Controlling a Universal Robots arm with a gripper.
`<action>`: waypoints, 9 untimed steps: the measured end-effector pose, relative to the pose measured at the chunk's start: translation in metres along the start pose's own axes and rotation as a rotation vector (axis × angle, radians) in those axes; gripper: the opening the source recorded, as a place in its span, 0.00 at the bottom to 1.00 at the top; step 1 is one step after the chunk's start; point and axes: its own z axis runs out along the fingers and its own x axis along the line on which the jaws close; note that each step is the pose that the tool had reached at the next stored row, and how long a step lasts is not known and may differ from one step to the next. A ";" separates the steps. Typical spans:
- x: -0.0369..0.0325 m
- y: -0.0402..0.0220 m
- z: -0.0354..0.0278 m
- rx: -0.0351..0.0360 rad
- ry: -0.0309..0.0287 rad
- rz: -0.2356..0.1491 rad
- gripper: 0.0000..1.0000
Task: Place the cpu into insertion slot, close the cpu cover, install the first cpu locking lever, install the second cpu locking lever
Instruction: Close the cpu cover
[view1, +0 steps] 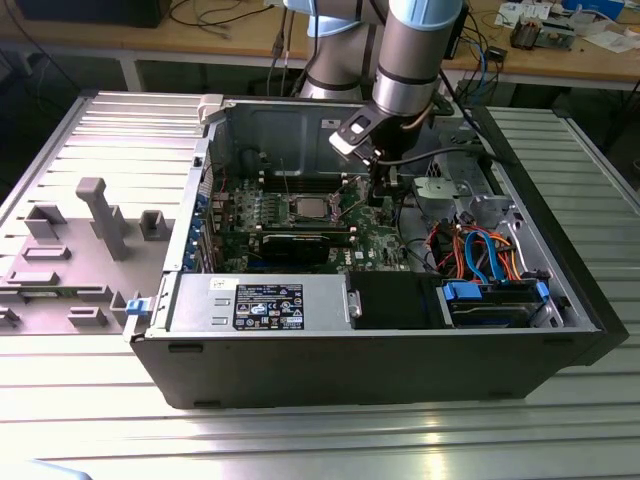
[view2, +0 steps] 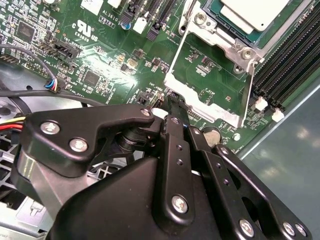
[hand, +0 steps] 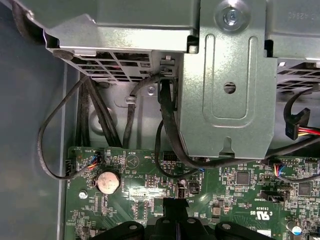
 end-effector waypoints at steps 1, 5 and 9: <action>0.0000 0.0000 0.0004 0.0000 0.0000 0.000 0.11; 0.0000 0.0000 0.0016 0.0001 0.0000 0.000 0.11; 0.0002 -0.0029 0.0023 0.0000 0.0000 0.000 0.11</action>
